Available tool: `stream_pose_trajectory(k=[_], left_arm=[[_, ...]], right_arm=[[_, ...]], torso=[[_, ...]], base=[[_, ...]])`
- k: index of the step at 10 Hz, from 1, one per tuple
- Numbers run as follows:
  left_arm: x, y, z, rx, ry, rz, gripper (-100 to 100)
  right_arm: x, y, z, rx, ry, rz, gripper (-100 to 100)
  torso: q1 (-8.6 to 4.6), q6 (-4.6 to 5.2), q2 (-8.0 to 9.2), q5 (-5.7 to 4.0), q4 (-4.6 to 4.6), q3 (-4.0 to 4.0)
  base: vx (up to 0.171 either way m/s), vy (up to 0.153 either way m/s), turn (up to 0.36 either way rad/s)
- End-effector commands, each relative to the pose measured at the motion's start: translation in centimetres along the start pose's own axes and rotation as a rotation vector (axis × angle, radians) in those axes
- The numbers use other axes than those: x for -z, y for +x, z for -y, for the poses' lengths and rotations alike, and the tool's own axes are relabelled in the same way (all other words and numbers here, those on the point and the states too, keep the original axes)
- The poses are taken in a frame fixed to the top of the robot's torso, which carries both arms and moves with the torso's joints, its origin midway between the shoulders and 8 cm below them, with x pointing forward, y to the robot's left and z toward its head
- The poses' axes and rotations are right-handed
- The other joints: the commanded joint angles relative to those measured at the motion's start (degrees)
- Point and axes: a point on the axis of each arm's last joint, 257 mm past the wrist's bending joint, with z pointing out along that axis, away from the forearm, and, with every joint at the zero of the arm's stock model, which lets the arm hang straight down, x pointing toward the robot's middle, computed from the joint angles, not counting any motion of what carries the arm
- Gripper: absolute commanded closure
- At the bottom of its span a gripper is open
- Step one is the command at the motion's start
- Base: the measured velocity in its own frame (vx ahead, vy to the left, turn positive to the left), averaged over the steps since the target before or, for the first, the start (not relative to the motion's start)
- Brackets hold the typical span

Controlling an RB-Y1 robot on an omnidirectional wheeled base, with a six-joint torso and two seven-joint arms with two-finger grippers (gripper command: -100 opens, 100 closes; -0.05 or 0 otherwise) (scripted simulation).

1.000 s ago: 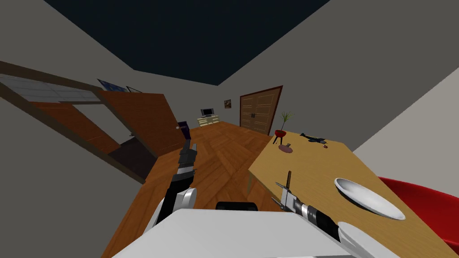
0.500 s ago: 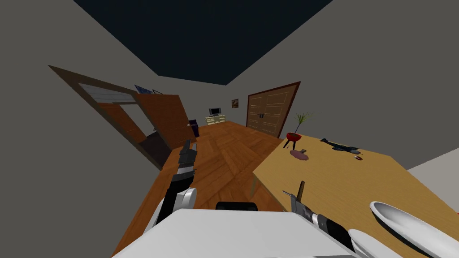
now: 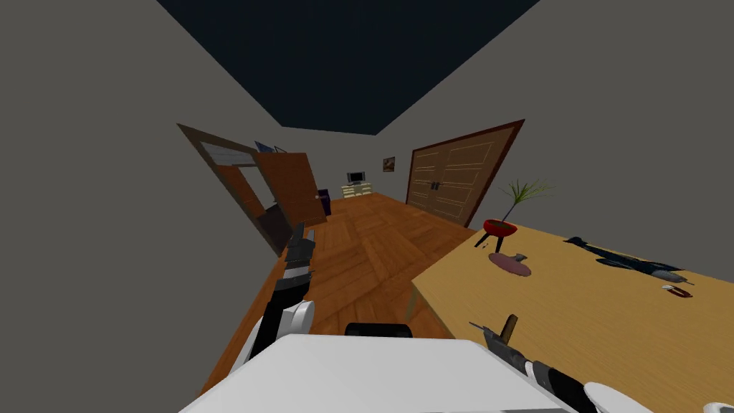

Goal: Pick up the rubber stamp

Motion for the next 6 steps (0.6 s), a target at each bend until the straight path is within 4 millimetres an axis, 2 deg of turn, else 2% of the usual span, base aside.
stream_pose_trajectory(k=[1,2,3,4,5,6], left_arm=[[0.0,0.0,0.0,0.0,0.0,0.0,0],[0.0,0.0,0.0,0.0,0.0,0.0,0],[0.0,0.0,0.0,0.0,0.0,0.0,0],[0.0,0.0,0.0,0.0,0.0,0.0,0],[0.0,0.0,0.0,0.0,0.0,0.0,0],[0.0,0.0,0.0,0.0,0.0,0.0,0]], right_arm=[[0.6,2.0,-0.9,0.021,-0.023,-0.038,-100],[0.6,2.0,-0.9,0.021,-0.023,-0.038,-100],[1.4,4.1,-1.6,0.078,-0.061,-0.08,-100],[1.6,4.7,-2.0,0.07,-0.066,-0.093,-100],[2.5,6.7,-2.7,0.123,-0.104,-0.132,-100],[2.7,7.4,-3.0,0.114,-0.11,-0.146,-100]], torso=[[0.0,0.0,0.0,0.0,0.0,0.0],[0.02,0.08,0.02,0.0,0.0,0.01],[0.1,0.11,0.02,0.0,0.0,0.01],[0.09,0.0,0.01,0.02,0.0,0.01],[0.05,0.07,0.0,0.0,0.0,0.0],[0.03,0.02,0.01,0.0,0.0,0.0]], base=[[-0.006,-0.041,0.191],[-0.002,-0.017,-0.04],[-0.006,-0.022,0.326],[-0.005,-0.037,0.229],[-0.011,-0.038,0.317],[-0.008,-0.042,0.172]])
